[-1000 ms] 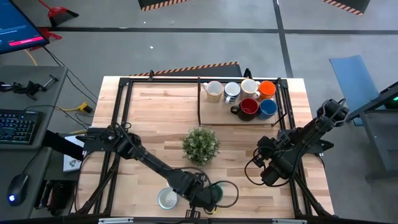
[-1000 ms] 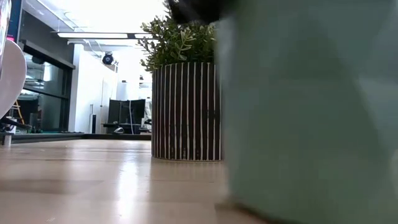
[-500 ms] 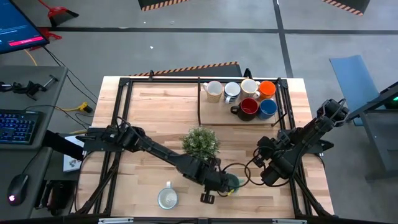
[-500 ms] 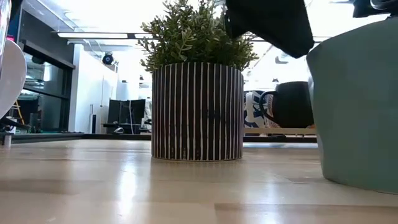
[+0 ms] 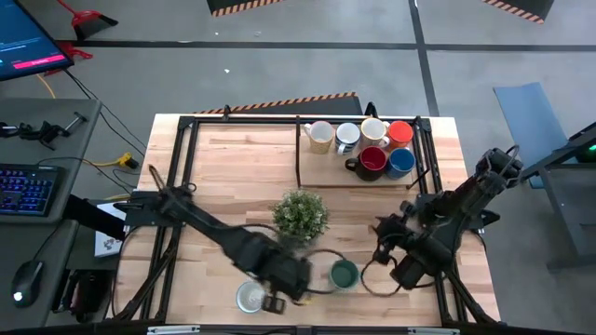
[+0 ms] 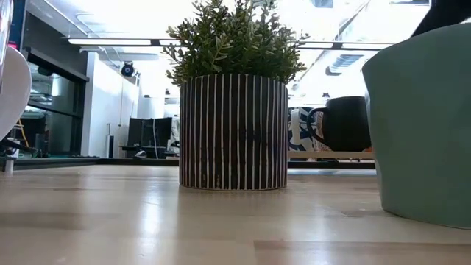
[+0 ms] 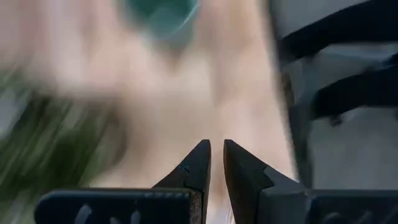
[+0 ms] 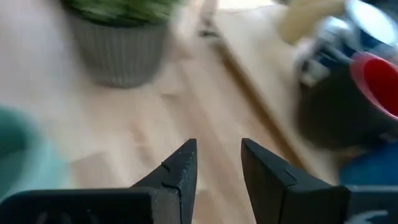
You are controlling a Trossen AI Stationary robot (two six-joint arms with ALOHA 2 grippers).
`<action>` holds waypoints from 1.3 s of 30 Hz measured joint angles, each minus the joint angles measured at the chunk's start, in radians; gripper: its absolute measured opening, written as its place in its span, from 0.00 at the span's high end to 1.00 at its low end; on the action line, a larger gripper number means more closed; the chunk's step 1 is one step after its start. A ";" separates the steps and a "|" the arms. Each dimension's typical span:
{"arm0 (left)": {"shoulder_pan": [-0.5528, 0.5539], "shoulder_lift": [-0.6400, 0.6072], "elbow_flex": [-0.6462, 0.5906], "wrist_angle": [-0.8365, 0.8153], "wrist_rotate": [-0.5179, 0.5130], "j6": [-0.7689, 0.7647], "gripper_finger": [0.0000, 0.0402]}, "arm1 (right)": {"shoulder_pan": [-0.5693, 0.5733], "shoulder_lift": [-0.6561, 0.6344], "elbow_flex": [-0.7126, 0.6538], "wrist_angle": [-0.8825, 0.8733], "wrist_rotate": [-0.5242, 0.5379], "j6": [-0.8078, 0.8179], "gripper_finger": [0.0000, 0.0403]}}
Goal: Place coffee mugs
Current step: Put the green mug on the shelf
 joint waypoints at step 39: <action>0.007 -1.098 -1.439 0.488 -0.309 -0.113 0.91 | -0.254 0.070 0.037 0.492 -0.659 -0.557 0.74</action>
